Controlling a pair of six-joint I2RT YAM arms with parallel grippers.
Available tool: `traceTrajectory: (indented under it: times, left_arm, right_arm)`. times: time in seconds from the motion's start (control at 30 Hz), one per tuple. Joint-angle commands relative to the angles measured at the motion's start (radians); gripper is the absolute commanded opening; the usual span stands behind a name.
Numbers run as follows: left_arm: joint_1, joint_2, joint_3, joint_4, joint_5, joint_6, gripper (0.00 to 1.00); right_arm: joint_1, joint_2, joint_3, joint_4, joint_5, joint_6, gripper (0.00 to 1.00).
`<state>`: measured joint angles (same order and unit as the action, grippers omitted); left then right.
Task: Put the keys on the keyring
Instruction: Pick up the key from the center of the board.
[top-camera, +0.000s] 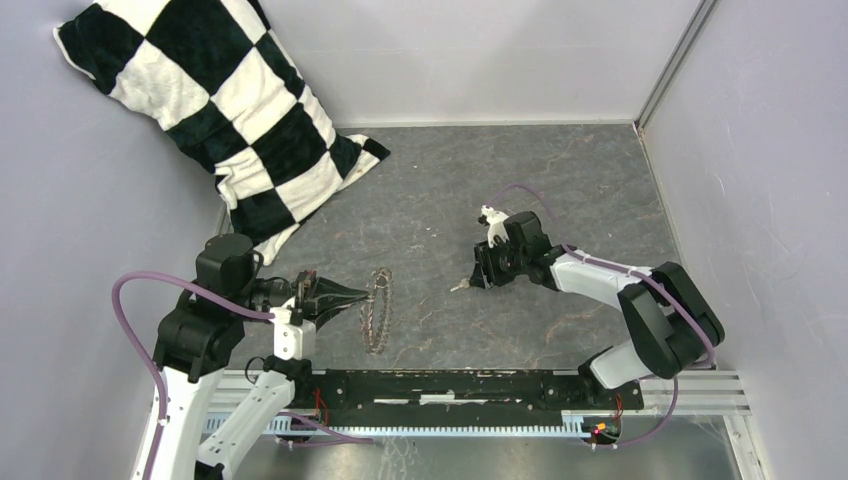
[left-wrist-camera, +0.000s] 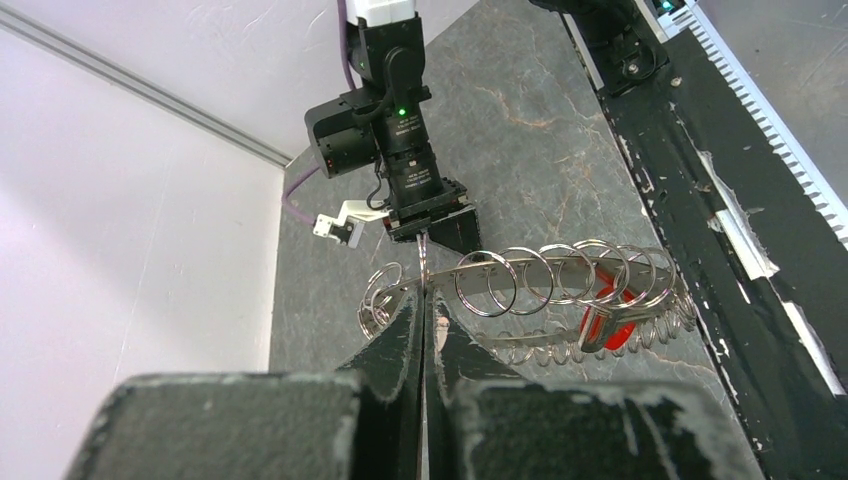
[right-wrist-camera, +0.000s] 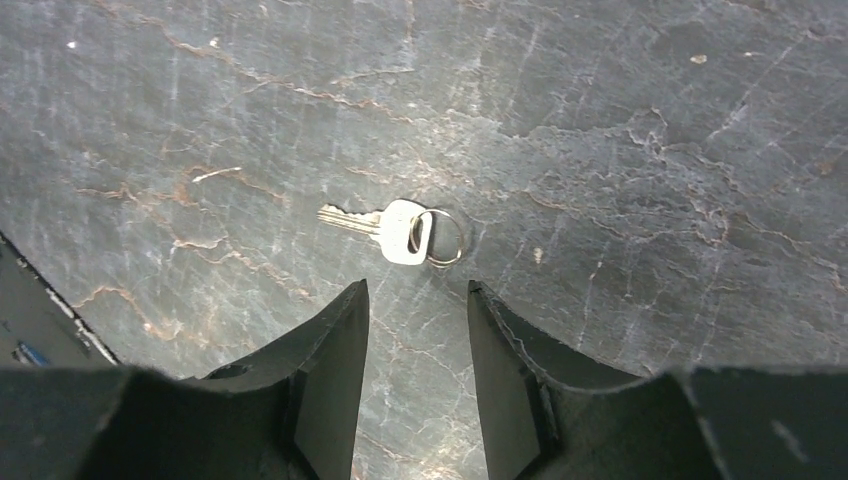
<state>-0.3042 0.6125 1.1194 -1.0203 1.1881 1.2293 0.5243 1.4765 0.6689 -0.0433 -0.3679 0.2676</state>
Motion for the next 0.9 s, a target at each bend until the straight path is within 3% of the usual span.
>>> traceTrajectory:
  times: [0.0, 0.13, 0.37, 0.87]
  left_arm:
    - [0.001, -0.006, 0.031, 0.019, 0.032, -0.054, 0.02]
    - [0.0, -0.01, 0.028, 0.02, 0.032, -0.056, 0.02]
    - [0.001, -0.008, 0.029, 0.02, 0.027, -0.053, 0.02]
    - [0.001, -0.012, 0.026, 0.02, 0.014, -0.043, 0.02]
  right_arm:
    - [-0.001, 0.028, 0.042, 0.012, 0.061, -0.033, 0.47]
    - [-0.001, 0.046, 0.065, -0.008, 0.131, -0.051, 0.43]
    - [0.009, 0.072, 0.077, 0.019, 0.112, -0.045, 0.38]
    - [0.027, 0.105, 0.066, 0.036, 0.097, -0.021, 0.37]
